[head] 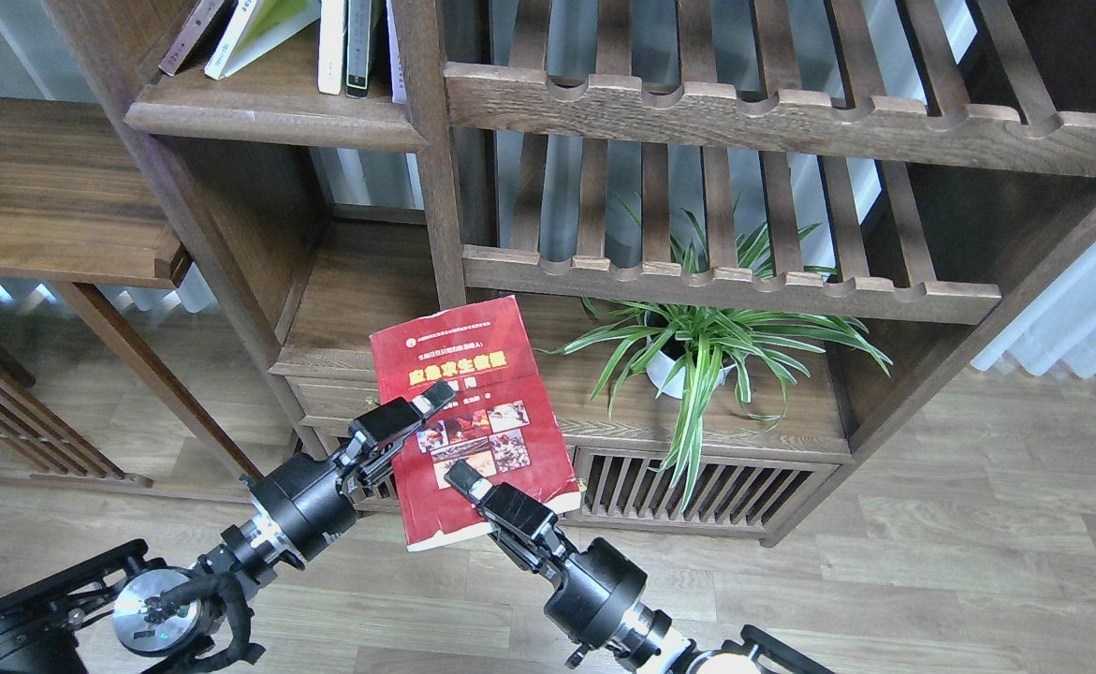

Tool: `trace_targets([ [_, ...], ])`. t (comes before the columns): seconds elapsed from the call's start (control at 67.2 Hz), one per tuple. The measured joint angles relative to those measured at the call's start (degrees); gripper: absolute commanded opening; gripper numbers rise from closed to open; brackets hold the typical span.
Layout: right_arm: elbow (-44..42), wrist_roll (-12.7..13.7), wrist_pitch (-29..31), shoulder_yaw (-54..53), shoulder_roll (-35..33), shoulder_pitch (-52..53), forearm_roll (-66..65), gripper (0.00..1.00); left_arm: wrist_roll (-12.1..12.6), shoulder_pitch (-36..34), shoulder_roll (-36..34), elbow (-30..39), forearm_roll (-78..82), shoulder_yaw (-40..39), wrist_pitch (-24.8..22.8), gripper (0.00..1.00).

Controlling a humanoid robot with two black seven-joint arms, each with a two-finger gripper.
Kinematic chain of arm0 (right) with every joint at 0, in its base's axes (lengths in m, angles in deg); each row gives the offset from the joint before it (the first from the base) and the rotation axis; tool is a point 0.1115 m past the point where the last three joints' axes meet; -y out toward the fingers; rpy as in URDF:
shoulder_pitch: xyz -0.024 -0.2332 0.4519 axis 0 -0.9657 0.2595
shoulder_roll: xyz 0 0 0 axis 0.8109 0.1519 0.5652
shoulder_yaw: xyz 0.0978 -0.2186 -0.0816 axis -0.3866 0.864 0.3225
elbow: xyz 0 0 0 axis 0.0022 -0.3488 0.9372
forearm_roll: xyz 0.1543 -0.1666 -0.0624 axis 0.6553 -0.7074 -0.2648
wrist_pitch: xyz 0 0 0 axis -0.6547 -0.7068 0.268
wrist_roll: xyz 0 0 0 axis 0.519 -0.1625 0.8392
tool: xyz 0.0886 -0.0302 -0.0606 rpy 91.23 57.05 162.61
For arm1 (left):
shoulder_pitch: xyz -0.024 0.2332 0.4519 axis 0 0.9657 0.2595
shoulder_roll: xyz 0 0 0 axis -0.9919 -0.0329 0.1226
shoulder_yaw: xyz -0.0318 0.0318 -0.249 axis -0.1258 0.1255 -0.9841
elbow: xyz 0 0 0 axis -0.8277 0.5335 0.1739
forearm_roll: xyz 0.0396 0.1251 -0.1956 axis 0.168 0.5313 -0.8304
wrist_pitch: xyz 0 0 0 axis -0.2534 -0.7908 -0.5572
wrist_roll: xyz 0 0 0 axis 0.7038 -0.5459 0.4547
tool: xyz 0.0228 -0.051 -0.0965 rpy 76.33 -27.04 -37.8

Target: Organize books on shelf

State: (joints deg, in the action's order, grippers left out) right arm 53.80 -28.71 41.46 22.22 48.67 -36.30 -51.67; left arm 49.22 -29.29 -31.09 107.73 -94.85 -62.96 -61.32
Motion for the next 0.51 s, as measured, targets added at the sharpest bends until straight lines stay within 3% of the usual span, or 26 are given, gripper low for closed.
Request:
trace_targets([
  [0.03, 0.2, 0.0, 0.0, 0.0, 0.0, 0.0, 0.0, 0.78, 0.0, 0.0, 0.0, 0.0, 0.0, 0.0, 0.0, 0.06],
  [0.312, -0.5, 0.0, 0.0, -1.5, 0.0, 0.5, -0.2, 0.85, 0.1, 0.0, -1.4, 0.0, 2.7, -0.1, 0.0, 0.07],
  [0.506, -4.6, -0.1, 0.0, -7.7, 0.0, 0.5, -0.3, 0.85, 0.0, 0.0, -5.8, 0.3, 6.7, -3.3, 0.0, 0.07],
])
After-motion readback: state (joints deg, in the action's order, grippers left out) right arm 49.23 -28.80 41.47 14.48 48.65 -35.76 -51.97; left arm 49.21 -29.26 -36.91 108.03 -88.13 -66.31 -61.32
